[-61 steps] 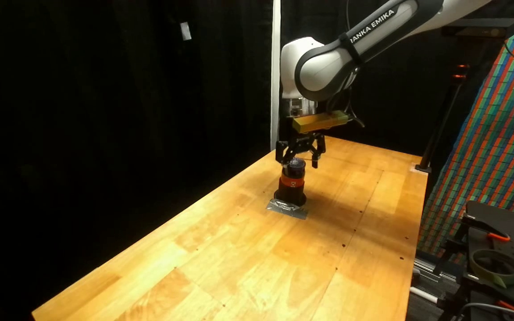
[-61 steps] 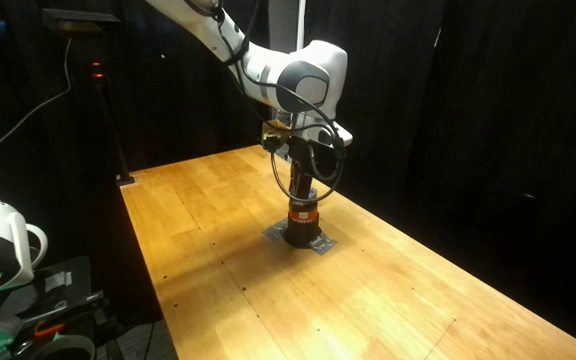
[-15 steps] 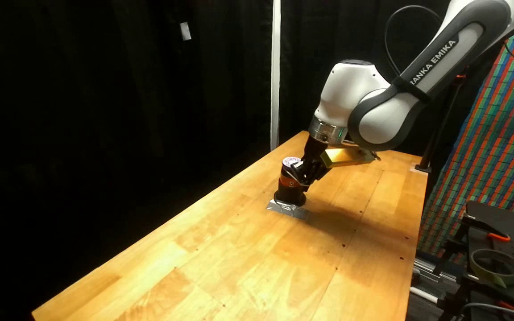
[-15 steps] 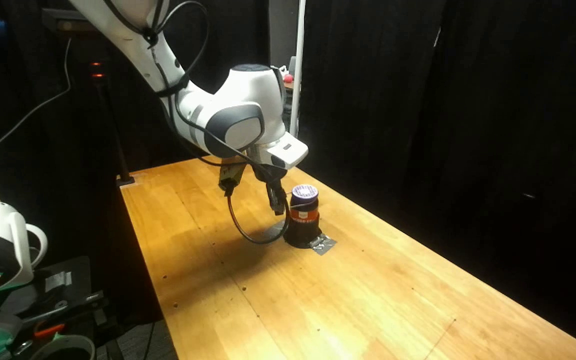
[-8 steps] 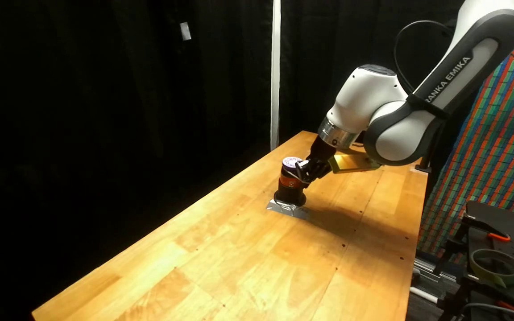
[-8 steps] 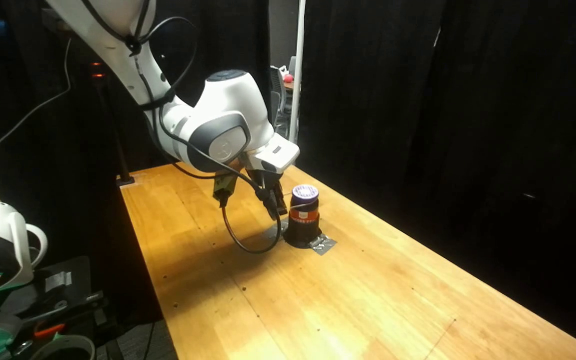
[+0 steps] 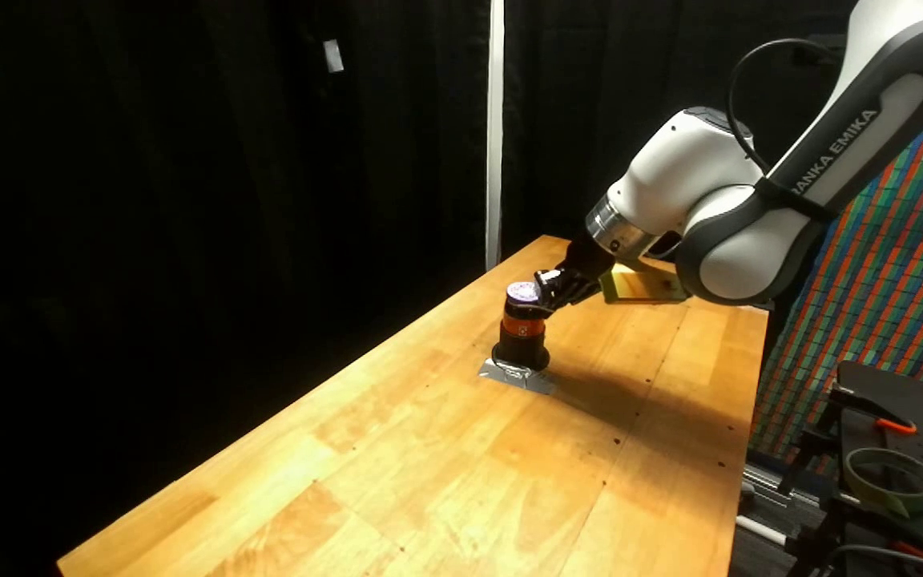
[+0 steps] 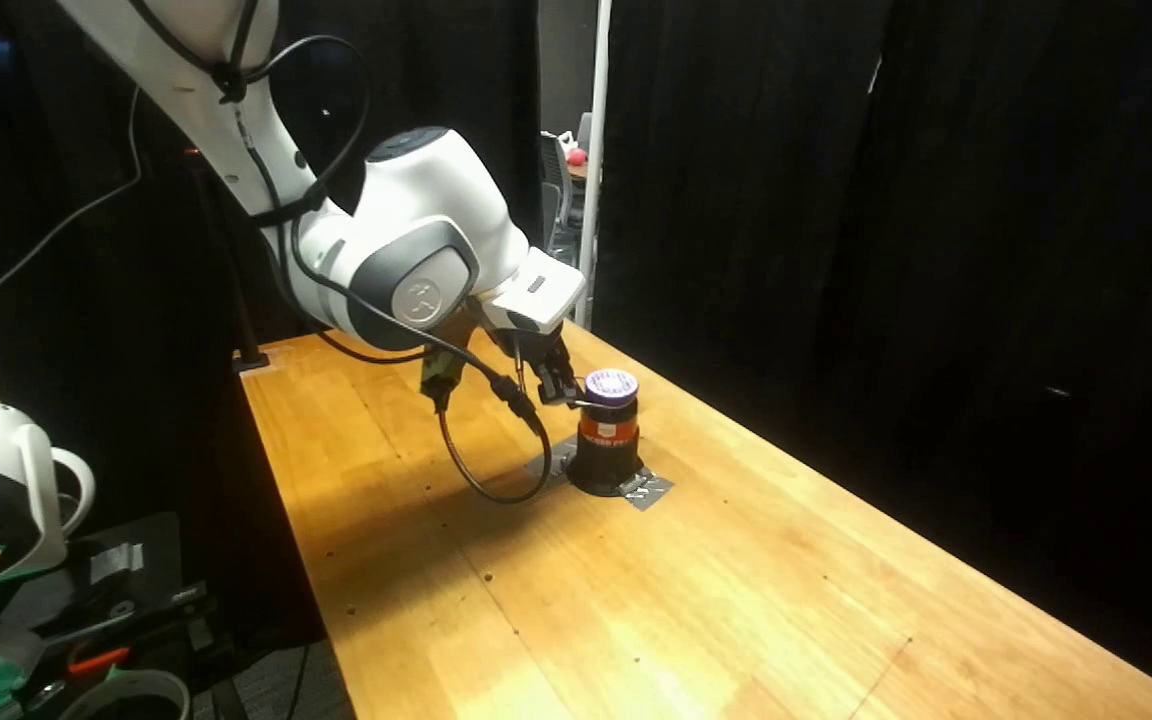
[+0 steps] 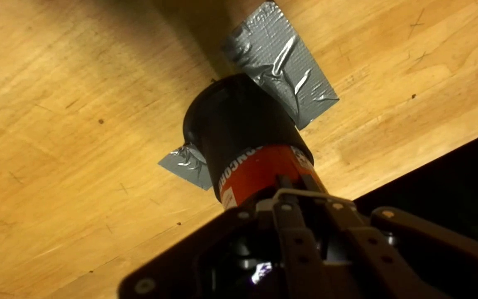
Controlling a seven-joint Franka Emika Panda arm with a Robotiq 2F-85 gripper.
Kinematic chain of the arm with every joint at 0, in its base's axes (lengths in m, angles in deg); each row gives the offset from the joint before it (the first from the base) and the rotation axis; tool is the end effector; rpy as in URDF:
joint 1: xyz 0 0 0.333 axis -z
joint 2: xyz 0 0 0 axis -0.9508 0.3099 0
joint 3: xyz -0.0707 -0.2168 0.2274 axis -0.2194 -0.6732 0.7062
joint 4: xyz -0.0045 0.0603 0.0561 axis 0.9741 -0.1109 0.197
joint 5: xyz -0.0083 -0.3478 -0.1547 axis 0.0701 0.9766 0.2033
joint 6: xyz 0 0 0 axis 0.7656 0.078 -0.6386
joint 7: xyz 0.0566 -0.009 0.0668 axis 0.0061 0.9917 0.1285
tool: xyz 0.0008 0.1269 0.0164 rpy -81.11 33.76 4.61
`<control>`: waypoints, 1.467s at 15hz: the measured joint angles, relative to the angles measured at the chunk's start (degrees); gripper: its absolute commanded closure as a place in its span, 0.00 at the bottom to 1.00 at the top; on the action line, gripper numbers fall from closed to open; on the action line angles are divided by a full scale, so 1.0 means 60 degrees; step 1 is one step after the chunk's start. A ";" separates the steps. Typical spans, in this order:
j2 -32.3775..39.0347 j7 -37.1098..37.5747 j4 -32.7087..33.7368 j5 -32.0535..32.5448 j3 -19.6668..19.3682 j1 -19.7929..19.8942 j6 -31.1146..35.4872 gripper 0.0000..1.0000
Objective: Put the rubber band around the cup
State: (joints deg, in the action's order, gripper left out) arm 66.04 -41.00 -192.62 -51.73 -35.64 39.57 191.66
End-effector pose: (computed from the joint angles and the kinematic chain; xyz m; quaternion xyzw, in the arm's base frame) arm 0.5491 0.1281 0.2456 -0.9355 0.2191 -0.2658 0.0781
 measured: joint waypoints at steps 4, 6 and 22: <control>0.0001 0.0129 -0.0305 -0.0080 -0.0777 -0.0801 0.0633 0.87; 0.0008 0.0131 -0.0445 -0.0223 -0.1158 -0.1211 0.0863 0.88; 0.0235 0.0132 -0.1205 -0.1591 -0.2072 -0.2607 0.3302 0.63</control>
State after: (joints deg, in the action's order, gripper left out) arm 67.45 -40.21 -199.86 -61.28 -48.07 23.93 211.47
